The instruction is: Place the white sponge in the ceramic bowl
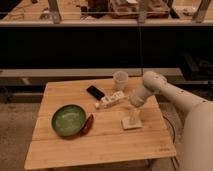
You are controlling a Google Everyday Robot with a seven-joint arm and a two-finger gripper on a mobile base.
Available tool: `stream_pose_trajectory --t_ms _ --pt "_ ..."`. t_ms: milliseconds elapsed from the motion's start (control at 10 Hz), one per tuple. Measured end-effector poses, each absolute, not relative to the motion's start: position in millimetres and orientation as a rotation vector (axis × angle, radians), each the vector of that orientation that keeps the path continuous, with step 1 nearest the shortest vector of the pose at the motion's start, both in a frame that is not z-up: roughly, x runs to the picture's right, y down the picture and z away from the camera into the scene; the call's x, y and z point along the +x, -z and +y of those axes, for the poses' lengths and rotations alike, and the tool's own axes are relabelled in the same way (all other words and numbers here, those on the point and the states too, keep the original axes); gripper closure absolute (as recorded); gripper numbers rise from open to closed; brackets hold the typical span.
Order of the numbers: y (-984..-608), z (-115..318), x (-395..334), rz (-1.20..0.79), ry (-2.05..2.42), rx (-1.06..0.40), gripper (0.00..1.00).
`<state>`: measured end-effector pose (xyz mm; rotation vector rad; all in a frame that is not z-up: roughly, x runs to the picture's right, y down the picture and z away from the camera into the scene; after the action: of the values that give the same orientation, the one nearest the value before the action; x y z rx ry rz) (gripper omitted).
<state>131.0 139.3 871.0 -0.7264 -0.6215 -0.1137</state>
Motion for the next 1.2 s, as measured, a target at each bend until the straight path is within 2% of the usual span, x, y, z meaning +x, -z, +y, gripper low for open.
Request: stream_pose_trajectory --t_ms 400,700,800,1100,1200 --pt "-881 167 131 -0.627 0.114 -0.738 0.20" --pt "-887 172 131 -0.635 0.111 -0.739 0.20" --pt "-889 173 127 -0.639 0.114 -0.740 0.24" --pt "-889 173 130 -0.636 0.111 -0.739 0.49" --pt "-889 173 132 -0.634 0.109 -0.739 0.52"
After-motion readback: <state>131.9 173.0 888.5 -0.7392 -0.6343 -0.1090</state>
